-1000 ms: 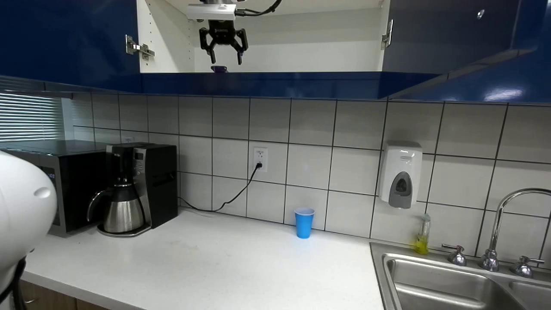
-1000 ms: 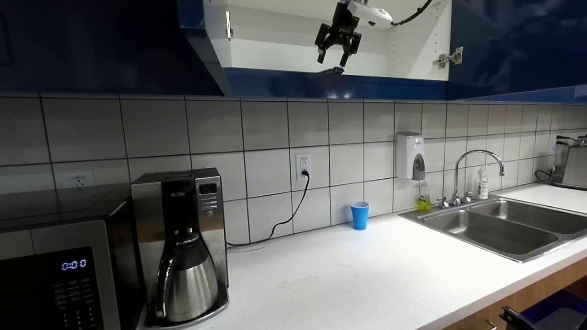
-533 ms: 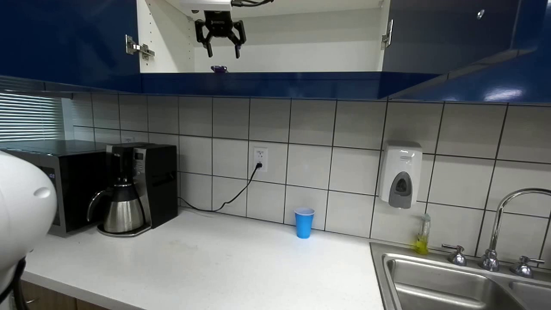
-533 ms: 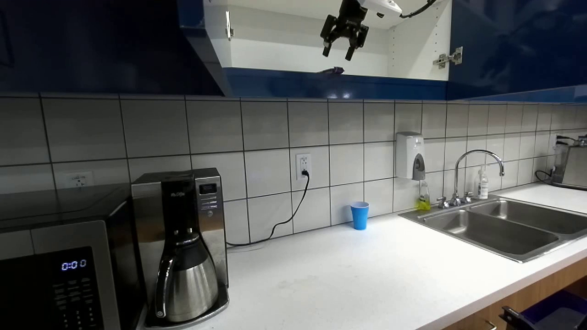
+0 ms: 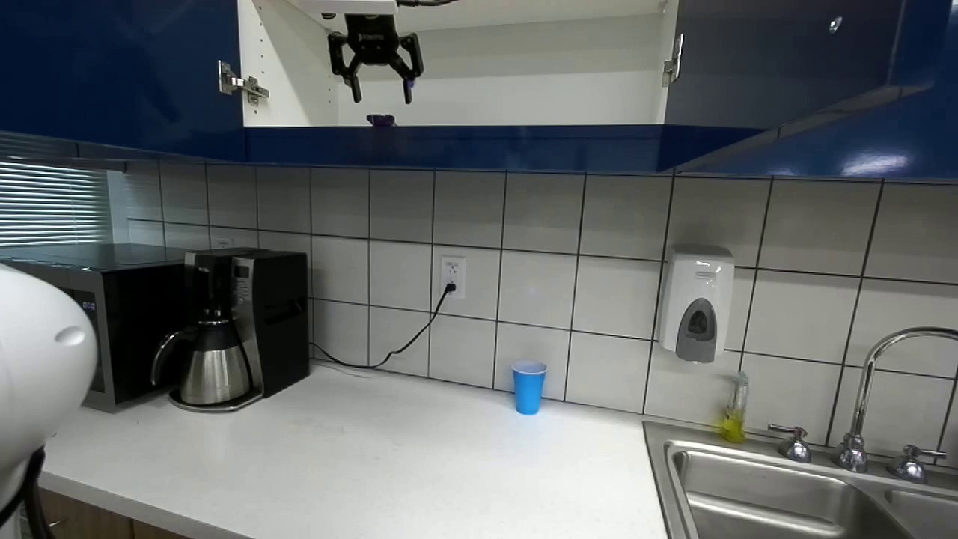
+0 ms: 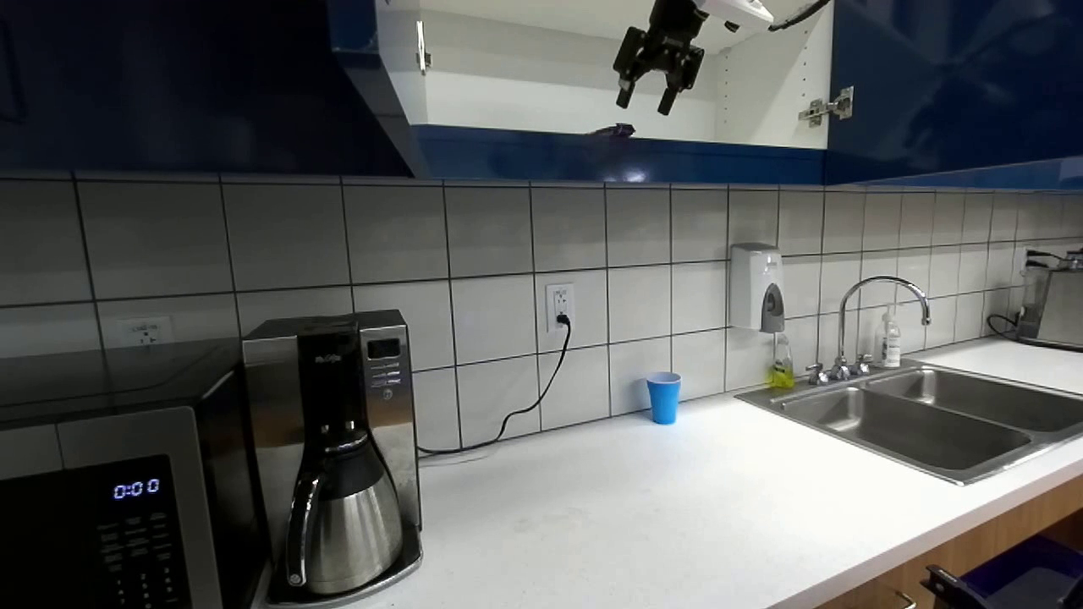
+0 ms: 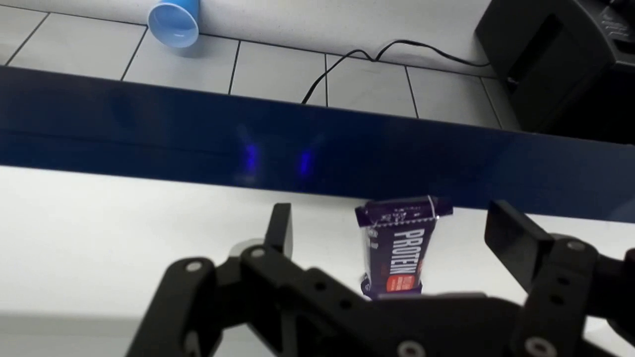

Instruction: Put the packet in the top cabinet

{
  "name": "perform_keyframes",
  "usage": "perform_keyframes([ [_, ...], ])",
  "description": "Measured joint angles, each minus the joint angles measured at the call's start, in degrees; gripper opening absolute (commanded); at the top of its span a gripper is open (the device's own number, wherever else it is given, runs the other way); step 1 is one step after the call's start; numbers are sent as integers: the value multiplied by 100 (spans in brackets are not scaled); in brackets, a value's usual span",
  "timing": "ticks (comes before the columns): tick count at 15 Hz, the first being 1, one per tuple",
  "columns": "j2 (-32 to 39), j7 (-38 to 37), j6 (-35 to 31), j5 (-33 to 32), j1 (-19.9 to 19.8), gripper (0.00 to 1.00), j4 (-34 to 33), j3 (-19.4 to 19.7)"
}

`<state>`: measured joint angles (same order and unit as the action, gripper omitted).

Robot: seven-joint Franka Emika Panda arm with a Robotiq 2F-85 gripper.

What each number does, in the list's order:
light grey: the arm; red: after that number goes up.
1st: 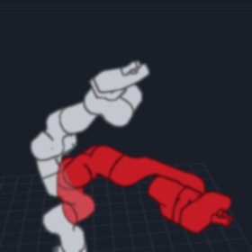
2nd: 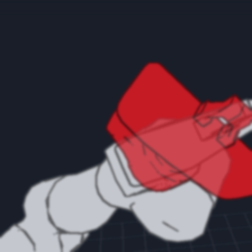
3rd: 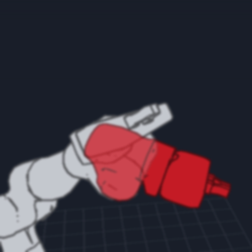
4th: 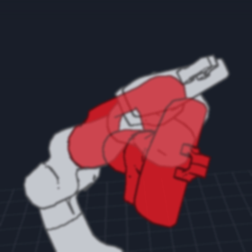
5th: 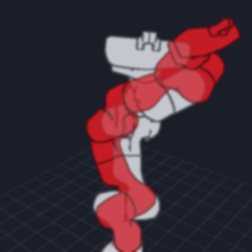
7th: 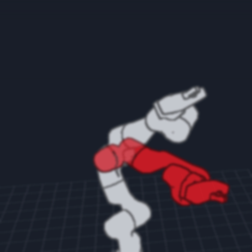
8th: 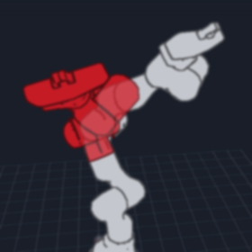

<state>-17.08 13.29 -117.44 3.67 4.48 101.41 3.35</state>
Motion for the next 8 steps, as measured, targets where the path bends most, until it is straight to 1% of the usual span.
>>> perform_keyframes([
  [8, -1207, 565, -190, 0, 0, 100, 1808, 217],
])
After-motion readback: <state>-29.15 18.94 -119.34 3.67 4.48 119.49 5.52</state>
